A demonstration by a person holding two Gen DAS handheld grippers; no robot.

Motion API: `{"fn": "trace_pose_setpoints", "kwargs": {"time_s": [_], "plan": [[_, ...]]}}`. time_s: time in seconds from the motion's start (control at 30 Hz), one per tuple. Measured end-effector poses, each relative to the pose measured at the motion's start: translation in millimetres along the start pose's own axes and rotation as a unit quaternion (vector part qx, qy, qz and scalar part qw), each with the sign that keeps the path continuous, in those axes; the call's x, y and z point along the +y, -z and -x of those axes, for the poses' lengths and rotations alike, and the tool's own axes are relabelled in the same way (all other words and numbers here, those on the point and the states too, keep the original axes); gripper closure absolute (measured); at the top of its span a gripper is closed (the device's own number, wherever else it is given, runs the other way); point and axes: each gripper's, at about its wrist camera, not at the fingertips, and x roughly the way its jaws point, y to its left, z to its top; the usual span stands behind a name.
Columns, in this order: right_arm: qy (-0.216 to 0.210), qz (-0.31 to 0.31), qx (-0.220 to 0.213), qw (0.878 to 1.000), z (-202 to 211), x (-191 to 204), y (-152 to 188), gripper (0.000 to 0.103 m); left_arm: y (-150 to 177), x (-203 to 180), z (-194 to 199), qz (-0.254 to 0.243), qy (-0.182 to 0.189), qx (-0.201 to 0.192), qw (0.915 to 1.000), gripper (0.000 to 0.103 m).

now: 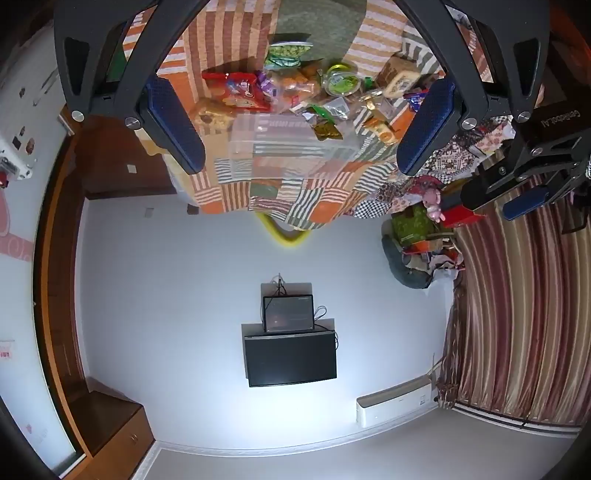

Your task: Organize snacks

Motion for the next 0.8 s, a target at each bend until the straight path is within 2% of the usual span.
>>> {"fn": "trace_pose_setpoints", "kwargs": {"time_s": [0.03,0.8], "plan": [[0.0,0.0,-0.001,1.0,0.0,0.4,0.1,0.0,0.3,0.6,2.0,0.0,0.002,-0.012,0.9999,0.0],[-0.002,-0.007,-0.004,1.0,3.4,-3.2,-3.4,0.0,3.8,-6.1,-2.2,-0.006,0.006,-0.003,1.0,0.0]]}}
